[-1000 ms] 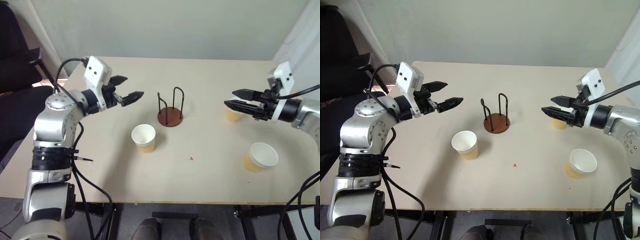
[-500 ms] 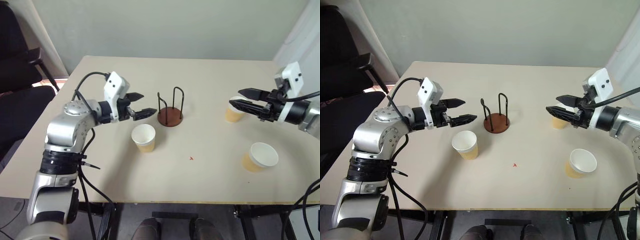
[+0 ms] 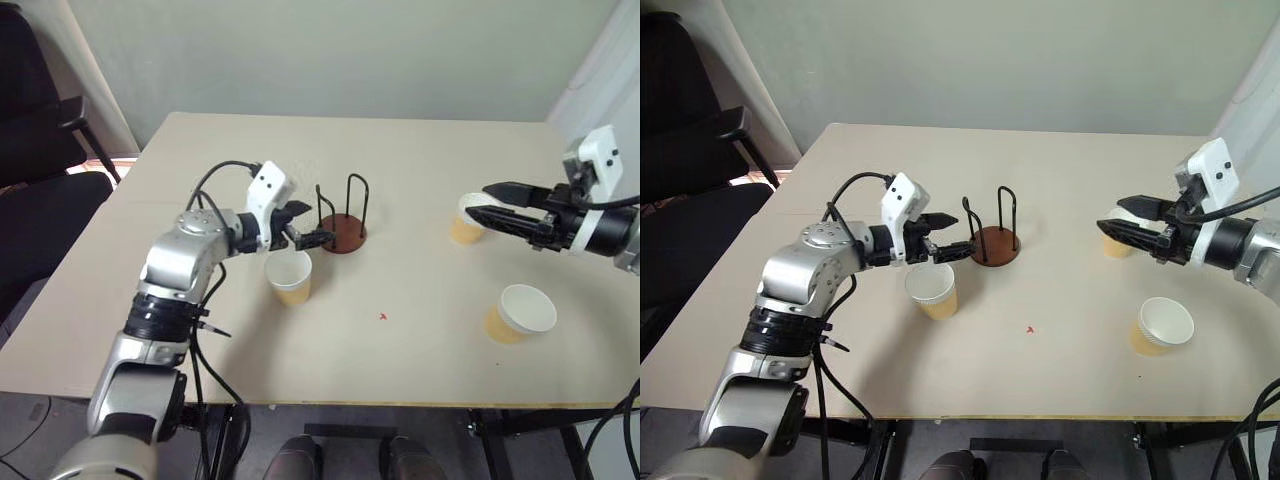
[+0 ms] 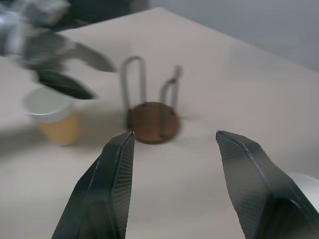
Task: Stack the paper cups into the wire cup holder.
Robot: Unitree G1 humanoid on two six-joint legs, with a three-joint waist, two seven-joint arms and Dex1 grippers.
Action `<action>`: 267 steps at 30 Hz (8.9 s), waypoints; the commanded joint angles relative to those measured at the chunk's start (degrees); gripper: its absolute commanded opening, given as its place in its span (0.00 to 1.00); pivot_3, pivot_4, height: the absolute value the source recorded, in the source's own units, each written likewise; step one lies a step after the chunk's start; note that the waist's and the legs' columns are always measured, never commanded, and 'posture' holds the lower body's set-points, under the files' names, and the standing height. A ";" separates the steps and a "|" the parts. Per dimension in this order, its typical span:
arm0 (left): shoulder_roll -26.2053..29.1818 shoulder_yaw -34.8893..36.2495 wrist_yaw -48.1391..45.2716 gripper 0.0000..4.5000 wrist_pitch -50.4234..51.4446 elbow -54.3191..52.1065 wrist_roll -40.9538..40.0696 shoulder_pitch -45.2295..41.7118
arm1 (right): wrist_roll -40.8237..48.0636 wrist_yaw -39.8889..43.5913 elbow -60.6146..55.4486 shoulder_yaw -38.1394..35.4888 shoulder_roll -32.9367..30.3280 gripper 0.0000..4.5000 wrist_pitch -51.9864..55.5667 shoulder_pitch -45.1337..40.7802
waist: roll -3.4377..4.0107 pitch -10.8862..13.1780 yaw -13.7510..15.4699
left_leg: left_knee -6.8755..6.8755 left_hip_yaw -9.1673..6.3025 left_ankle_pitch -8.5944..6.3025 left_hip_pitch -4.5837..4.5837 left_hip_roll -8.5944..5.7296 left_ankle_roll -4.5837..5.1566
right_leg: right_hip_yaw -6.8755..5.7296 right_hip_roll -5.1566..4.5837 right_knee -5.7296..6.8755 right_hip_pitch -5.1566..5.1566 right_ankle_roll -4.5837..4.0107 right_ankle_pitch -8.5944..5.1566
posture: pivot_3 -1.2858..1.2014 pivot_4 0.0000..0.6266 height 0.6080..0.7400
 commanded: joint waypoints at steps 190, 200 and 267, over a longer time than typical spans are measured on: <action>8.12 -5.62 -26.64 0.83 -11.39 -10.22 -0.27 -1.81 | -41.51 43.42 3.33 40.78 -6.08 0.59 -30.77 -27.33 | 0.08 0.06 -0.71 | -0.34 -0.02 0.13 0.08 0.08 0.19 | -0.08 -0.08 0.09 -0.11 -0.29 -0.11 | 0.52 0.24 1.00; 23.80 -0.68 -29.37 0.83 -10.49 -21.04 -0.77 2.59 | -33.80 39.58 8.39 30.19 -4.23 0.82 -16.78 -30.75 | 0.07 0.07 -1.03 | -0.46 -0.03 0.14 0.04 0.06 0.17 | -0.08 -0.04 -0.02 -0.17 -0.33 -0.13 | 0.52 0.24 1.00; 26.58 -15.44 -36.38 0.00 -30.63 -18.99 25.76 5.12 | -16.76 37.74 13.54 19.52 -5.96 0.82 -12.57 -27.43 | 0.06 0.06 -1.30 | -0.46 -0.09 0.22 0.16 0.09 0.02 | -0.09 -0.06 0.84 -0.44 -0.87 -0.39 | 0.52 0.24 1.00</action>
